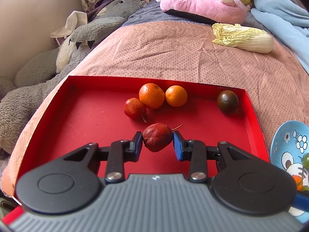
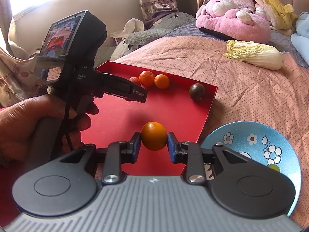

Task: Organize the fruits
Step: 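Carry the orange tomato toward the blue plate with the right gripper while the left holds the jujube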

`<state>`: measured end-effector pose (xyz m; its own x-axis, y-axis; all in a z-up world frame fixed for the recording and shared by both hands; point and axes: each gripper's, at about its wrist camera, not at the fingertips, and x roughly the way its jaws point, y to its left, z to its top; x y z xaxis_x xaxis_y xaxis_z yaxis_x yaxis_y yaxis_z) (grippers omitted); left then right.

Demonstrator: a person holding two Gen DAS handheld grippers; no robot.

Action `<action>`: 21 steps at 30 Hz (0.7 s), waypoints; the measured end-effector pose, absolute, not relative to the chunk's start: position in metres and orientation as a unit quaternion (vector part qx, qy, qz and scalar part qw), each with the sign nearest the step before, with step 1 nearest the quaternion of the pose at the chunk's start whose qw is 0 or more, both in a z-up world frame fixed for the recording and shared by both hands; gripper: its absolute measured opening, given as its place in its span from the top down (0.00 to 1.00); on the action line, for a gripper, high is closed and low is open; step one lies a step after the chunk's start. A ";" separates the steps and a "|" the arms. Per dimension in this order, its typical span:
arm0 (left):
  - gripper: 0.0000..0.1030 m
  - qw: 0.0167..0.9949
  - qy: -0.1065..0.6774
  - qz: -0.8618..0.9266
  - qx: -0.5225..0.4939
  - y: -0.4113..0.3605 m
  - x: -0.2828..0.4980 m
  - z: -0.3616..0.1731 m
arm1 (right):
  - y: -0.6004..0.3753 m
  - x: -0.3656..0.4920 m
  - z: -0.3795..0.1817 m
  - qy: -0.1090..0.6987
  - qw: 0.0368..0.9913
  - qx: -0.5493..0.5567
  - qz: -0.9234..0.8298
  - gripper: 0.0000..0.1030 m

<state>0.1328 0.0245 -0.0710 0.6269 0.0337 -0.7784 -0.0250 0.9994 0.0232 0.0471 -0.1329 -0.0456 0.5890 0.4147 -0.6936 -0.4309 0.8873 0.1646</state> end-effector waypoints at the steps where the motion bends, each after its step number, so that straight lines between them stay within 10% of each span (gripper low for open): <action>1: 0.64 0.902 0.431 0.016 0.005 0.024 0.133 -0.071 | -0.133 0.047 -0.046 0.386 0.891 -0.010 0.237 0.66; 21: 0.64 0.904 0.427 0.020 0.022 0.020 0.129 -0.071 | -0.147 0.038 -0.043 0.382 0.895 0.004 0.230 0.66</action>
